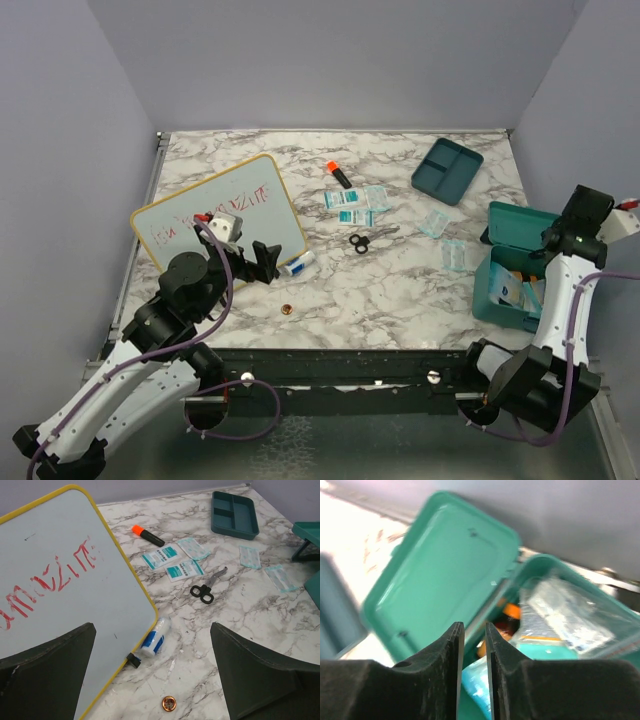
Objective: Organize the medicine kit
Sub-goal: Pick up the medical item at the center of the board, then place the medical item at the medicine box.
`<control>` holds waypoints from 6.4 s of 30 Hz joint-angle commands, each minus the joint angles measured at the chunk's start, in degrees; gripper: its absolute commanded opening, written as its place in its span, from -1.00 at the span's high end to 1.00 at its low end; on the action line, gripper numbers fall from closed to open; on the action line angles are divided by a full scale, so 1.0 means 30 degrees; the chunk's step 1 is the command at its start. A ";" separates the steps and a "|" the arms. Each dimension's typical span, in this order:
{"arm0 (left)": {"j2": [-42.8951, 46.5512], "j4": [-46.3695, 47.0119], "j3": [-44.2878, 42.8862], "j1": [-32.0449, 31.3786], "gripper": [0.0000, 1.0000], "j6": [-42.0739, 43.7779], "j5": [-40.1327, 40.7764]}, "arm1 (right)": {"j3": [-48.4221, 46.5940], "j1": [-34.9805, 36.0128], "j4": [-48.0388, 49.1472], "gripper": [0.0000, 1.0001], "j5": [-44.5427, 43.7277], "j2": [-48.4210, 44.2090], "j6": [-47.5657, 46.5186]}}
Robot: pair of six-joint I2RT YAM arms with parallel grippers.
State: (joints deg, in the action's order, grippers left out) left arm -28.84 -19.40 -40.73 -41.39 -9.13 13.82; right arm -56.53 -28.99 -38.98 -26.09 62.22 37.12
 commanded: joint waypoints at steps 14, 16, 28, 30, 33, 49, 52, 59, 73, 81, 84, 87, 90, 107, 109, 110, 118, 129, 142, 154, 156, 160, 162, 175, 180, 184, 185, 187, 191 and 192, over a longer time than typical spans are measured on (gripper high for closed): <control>-0.2031 -0.0107 -0.0529 -0.0087 -0.98 -0.0118 0.1188 | -0.2207 0.7264 0.2880 0.24 1.3119 0.1023 -0.2413; -0.2243 -0.0007 -0.0777 -0.0081 -0.98 -0.0382 0.1042 | -0.1960 0.8765 0.3127 0.23 1.3004 0.1264 -0.1740; -0.4221 -0.0100 -0.1905 -0.0062 -0.98 0.0084 0.2227 | -0.0118 1.7842 0.6726 0.13 1.0832 0.4449 0.3181; -0.4214 -0.0036 -0.1802 -0.0068 -0.98 0.0224 0.2680 | -0.0522 1.9393 0.6856 0.08 0.9773 0.5375 0.4582; -0.3790 0.0004 -0.1202 -0.0064 -0.98 0.0515 0.3302 | -0.0505 2.1200 0.7955 0.00 0.8820 0.6400 0.7022; -0.1279 0.0316 -0.0046 -0.0064 -0.98 0.0580 0.3845 | -0.3557 2.5664 0.8705 -0.20 0.5831 1.3105 1.5071; -0.1021 0.0325 -0.0018 -0.0062 -0.98 0.0526 0.3772 | -0.3675 2.5697 0.9057 -0.17 0.6112 1.3811 1.5632; -0.0423 0.0463 0.0048 -0.0065 -0.98 0.0494 0.4019 | -0.4163 2.5894 0.9416 -0.15 0.6255 1.5081 1.6578; -0.0193 0.0692 0.0210 -0.0091 -0.98 0.0573 0.4148 | -0.4586 2.6100 0.9262 -0.14 0.6546 1.6527 1.7193; -0.0268 0.0686 0.0212 -0.0064 -0.98 0.0603 0.4093 | -0.4020 2.6281 0.9277 0.12 0.5684 1.6332 1.7512; -0.0366 0.0698 0.0217 -0.0062 -0.98 0.0595 0.4046 | -0.3920 2.6333 0.9337 0.17 0.5548 1.6460 1.7695; -0.0394 0.0608 0.0216 -0.0062 -0.98 0.0623 0.4020 | -0.4060 2.6327 0.9147 0.18 0.5577 1.6812 1.7684; -0.0305 0.0687 0.0210 -0.0064 -0.98 0.0634 0.4120 | -0.4267 2.6354 0.8669 0.18 0.5583 1.6976 1.7433; -0.0594 0.0519 0.0202 -0.0078 -0.98 0.0632 0.4209 | -0.1003 2.6617 0.7276 0.59 0.2529 1.2118 1.4371; -0.0718 0.0519 0.0139 -0.0062 -0.98 0.0639 0.4039 | -0.0427 2.6626 0.6898 0.60 0.1492 1.0792 1.3860; -0.0753 0.0519 0.0116 -0.0077 -0.98 0.0632 0.4072 | -0.0311 2.6627 0.6526 0.62 0.0910 1.0233 1.3657; -0.0487 0.0543 0.0190 -0.0075 -0.98 0.0636 0.4112 | -0.0369 2.6575 0.5057 0.68 -0.1569 0.6875 1.2170; -0.0422 0.0531 0.0188 -0.0088 -0.98 0.0571 0.3710 | -0.2253 2.3403 0.1209 0.73 -0.3591 0.3230 0.9637; -0.0443 0.0548 0.0127 -0.0083 -0.98 0.0552 0.3303 | -0.2189 1.8106 -0.4035 0.82 -0.5584 -0.1881 0.7716; -0.0376 0.0575 0.0155 -0.0071 -0.98 0.0522 0.3243 | -0.2038 1.5410 -0.7567 0.76 -0.7775 -0.2678 0.8395; -0.0377 0.0577 0.0159 -0.0082 -0.98 0.0504 0.3243 | -0.1944 1.4726 -0.7737 0.74 -0.7795 -0.2760 0.8286; -0.0374 0.0606 0.0151 -0.0063 -0.98 0.0522 0.3143 | -0.1302 1.3248 -0.7888 0.72 -0.7597 -0.3038 0.8165; -0.0344 0.0607 0.0155 -0.0083 -0.98 0.0522 0.3099 | -0.0744 1.2303 -0.7825 0.71 -0.7293 -0.3159 0.8112; -0.0031 0.0663 0.0170 -0.0070 -0.98 0.0462 0.2950 | 0.1571 0.5923 -0.4591 0.66 -0.4909 -0.2157 0.6440; -0.0069 0.0691 0.0208 -0.0071 -0.98 0.0413 0.2759 | 0.1544 0.4650 -0.4587 0.62 -0.6075 -0.1528 0.7331; -0.0341 0.0811 0.0230 -0.0080 -0.98 0.0390 0.2398 | 0.1251 0.3989 -0.4642 0.63 -0.8082 -0.1447 0.7996; -0.0449 0.0786 0.0208 -0.0064 -0.98 0.0374 0.2306 | 0.1037 0.3777 -0.4808 0.63 -0.8523 -0.1357 0.8219; -0.0559 0.0783 0.0214 -0.0063 -0.98 0.0368 0.2222 | 0.0649 0.3319 -0.5021 0.62 -0.9234 -0.1209 0.8394; -0.0569 0.0797 0.0239 -0.0063 -0.98 0.0376 0.2240 | 0.0772 0.1876 -0.3630 0.62 -0.8996 -0.1071 0.7295; -0.0555 0.0784 0.0246 -0.0088 -0.98 0.0376 0.2246 | 0.1054 0.1605 -0.2941 0.62 -0.8750 -0.1101 0.6783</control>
State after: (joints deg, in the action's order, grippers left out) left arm -30.59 -18.02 -40.73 -41.39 -7.70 21.93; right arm -53.21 -20.93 -52.97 -49.25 58.61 59.77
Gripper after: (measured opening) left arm 0.988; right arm 0.194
